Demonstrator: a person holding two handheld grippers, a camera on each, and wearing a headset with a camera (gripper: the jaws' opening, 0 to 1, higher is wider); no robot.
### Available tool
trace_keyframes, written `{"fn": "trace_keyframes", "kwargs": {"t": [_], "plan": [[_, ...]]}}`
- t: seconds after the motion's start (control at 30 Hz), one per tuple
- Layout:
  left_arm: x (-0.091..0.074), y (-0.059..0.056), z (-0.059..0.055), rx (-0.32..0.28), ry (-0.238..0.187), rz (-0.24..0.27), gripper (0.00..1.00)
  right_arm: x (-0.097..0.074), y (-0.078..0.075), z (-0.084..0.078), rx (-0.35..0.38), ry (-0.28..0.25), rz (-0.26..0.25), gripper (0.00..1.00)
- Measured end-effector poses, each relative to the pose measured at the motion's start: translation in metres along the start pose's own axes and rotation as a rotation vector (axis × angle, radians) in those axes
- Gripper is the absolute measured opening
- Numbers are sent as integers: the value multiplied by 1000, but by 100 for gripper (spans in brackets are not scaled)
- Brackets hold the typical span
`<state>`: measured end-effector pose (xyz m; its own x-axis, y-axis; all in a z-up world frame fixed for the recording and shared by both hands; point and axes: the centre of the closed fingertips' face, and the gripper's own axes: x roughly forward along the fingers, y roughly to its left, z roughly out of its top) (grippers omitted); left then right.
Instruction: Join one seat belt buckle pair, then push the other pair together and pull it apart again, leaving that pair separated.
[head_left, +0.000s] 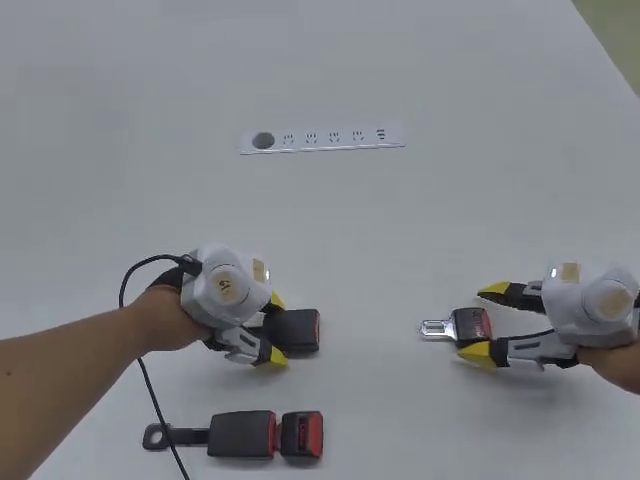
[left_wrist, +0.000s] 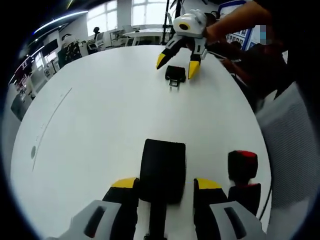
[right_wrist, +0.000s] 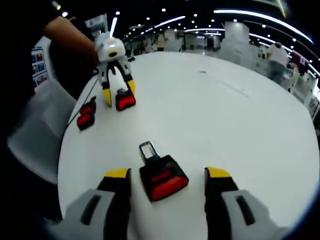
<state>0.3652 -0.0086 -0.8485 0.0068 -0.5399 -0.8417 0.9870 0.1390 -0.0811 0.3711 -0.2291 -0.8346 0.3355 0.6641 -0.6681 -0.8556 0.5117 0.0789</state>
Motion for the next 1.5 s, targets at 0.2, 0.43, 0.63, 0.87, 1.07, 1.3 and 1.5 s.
{"fn": "trace_keyframes", "kwargs": {"t": [0.2,0.43,0.63,0.87,1.07,1.3,1.5], "plan": [[-25,10,21,-155,-173,126,65,-6,-6,20,53,-71,-111,76],[-67,18,21,-328,-297,290,86,-13,-4,40,85,-134,-203,86],[-110,18,10,-443,-401,427,100,-14,11,57,63,-163,-240,92],[-145,2,-15,-518,-463,510,100,-16,28,70,53,-188,-290,94],[-167,-18,-33,-545,-493,544,100,-14,50,79,61,-217,-292,95],[-172,-43,-54,-562,-498,544,100,-11,67,87,53,-241,-293,96],[-177,-56,-67,-581,-515,562,100,-12,78,86,56,-248,-294,97]]}}
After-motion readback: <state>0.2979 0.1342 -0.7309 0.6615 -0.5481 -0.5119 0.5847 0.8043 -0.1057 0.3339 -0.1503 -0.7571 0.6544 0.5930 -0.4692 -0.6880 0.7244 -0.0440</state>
